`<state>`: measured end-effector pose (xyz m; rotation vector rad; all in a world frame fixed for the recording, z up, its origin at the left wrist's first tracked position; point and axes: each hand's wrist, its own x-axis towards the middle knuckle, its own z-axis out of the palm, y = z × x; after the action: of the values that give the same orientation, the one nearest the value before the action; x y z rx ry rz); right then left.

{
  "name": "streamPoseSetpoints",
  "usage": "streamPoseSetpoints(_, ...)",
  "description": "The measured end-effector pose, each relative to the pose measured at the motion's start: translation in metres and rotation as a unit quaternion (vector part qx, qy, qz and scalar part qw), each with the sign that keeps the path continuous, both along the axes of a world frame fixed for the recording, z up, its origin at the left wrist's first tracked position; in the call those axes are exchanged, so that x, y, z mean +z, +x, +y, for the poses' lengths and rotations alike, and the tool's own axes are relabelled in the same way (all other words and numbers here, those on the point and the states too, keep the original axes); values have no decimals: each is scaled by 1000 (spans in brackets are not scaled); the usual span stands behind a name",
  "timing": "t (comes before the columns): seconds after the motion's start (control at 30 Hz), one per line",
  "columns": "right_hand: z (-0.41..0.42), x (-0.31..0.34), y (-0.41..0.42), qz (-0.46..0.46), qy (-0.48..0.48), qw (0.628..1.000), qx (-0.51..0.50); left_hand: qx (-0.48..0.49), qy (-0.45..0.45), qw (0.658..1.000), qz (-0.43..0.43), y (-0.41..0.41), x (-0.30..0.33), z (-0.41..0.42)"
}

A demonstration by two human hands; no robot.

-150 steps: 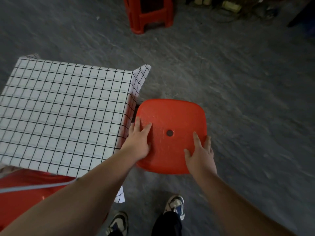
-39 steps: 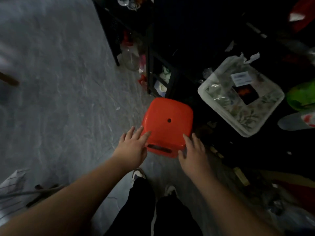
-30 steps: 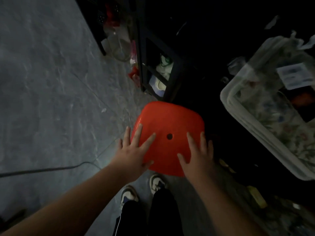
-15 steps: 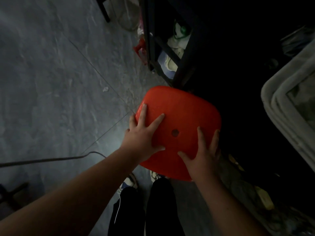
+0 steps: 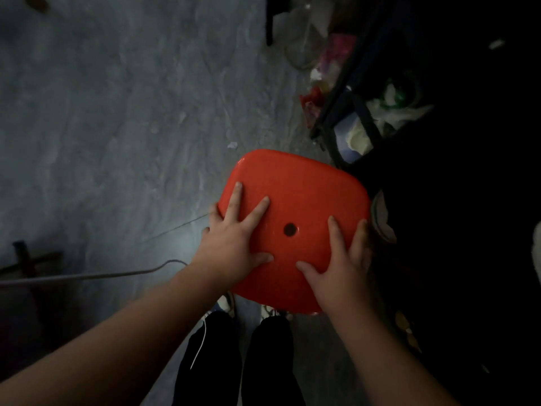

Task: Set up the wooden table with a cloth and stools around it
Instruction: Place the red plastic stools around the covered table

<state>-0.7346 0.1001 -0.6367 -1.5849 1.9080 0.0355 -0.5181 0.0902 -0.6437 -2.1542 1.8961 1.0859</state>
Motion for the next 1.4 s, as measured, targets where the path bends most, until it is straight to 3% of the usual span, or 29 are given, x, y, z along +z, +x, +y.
streamPoseSetpoints(0.3, -14, 25, 149, -25, -14, 972, 232, 239, -34, 970, -32, 129, 23, 90)
streamPoseSetpoints(0.67, 54, 41, 333, -23, -4, 867, 497, 496, -38, 866, -38, 230, 43, 247)
streamPoseSetpoints(1.0, 110, 45, 442, -16, -7, 717, 696, 702, 0, 713, -10, 232, 44, 335)
streamPoseSetpoints(1.2, 113, 28, 495, 0, 13, 620, 785, 781, 26, 624, -22, 228, 38, 333)
streamPoseSetpoints(1.4, 114, 18, 549, 5, 18, 514, 857, 857, 40, 514, 2, 231, 28, 313)
